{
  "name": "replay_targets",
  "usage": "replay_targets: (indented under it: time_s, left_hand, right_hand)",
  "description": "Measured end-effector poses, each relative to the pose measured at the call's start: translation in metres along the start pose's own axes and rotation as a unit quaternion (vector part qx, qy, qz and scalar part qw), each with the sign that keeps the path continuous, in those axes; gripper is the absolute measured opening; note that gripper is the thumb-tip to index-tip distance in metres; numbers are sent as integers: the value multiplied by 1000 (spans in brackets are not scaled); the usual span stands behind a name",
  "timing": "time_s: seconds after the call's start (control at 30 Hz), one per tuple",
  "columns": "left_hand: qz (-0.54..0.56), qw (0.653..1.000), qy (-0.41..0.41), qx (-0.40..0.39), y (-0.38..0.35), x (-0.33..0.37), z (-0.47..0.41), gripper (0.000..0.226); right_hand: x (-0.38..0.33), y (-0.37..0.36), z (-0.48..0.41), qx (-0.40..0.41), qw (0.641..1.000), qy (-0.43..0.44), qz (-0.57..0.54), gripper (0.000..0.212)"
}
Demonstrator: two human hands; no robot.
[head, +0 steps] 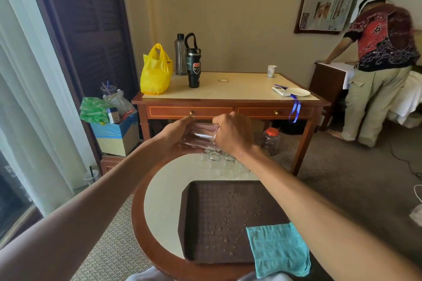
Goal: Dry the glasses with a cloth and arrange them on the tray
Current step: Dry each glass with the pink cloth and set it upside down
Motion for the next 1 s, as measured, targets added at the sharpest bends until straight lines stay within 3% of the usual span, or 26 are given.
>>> replay_targets:
  time_s: [0.07, 0.13, 0.23, 0.3, 0.33, 0.37, 0.43, 0.5, 0.6, 0.7, 0.77, 0.83, 0.9, 0.97, 1.0]
  left_hand:
    - [-19, 999, -23, 18, 0, 4, 1, 29]
    - [-42, 998, -49, 27, -1, 10, 1, 25]
    - [-103, 987, -118, 25, -7, 21, 4, 20]
    - [-122, 980, -153, 26, -10, 24, 5, 21]
    - [-116, 980, -160, 24, -11, 23, 5, 21]
    - [-96, 983, -156, 19, -11, 21, 5, 20]
    - [-23, 994, -110, 2, -10, 13, 4, 18]
    - [33, 998, -48, -25, -7, 7, 4, 24]
    - [17, 999, 2, -40, -8, 1, 6, 33]
    - [-5, 1000, 4, -17, -10, 2, 6, 24]
    - [-24, 999, -23, -4, -10, 8, 4, 25]
    - [-59, 995, -77, 9, -10, 18, 2, 24]
    - [-111, 983, -148, 24, -10, 29, 4, 27]
    - [-136, 969, -202, 28, -10, 34, 7, 28]
    - [-139, 966, -217, 28, -9, 35, 7, 28]
  right_hand:
    - [14, -10, 3, -61, 994, -94, 6, 29]
    - [29, -34, 16, -187, 958, -209, -63, 29]
    - [29, -59, 47, -334, 811, -373, -301, 53]
    - [27, -61, 59, -368, 739, -428, -368, 57]
    - [28, -59, 60, -366, 738, -436, -363, 55]
    - [31, -54, 56, -347, 769, -423, -329, 51]
    - [35, -41, 35, -277, 875, -336, -211, 39]
    - [25, -23, 15, -181, 953, -216, -110, 39]
    - [2, 7, 3, -68, 995, -52, 43, 28]
    - [0, 14, 2, -51, 996, -21, 65, 21]
    - [12, 9, 5, -43, 995, -90, 28, 22]
    - [30, -13, 12, -98, 977, -190, 14, 18]
    - [38, -45, 28, -209, 925, -301, -97, 24]
    - [30, -58, 46, -301, 822, -412, -251, 47]
    - [24, -57, 51, -335, 788, -433, -282, 56]
Point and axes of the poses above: each hand's wrist, its own z-axis away from the middle knuckle, its own y-axis out of the back of the hand, x = y × z, the point moved 7 cm from there along -z, towards the middle knuckle, and after that the axes turned 7 degrees about x, right-handed, at the moved point
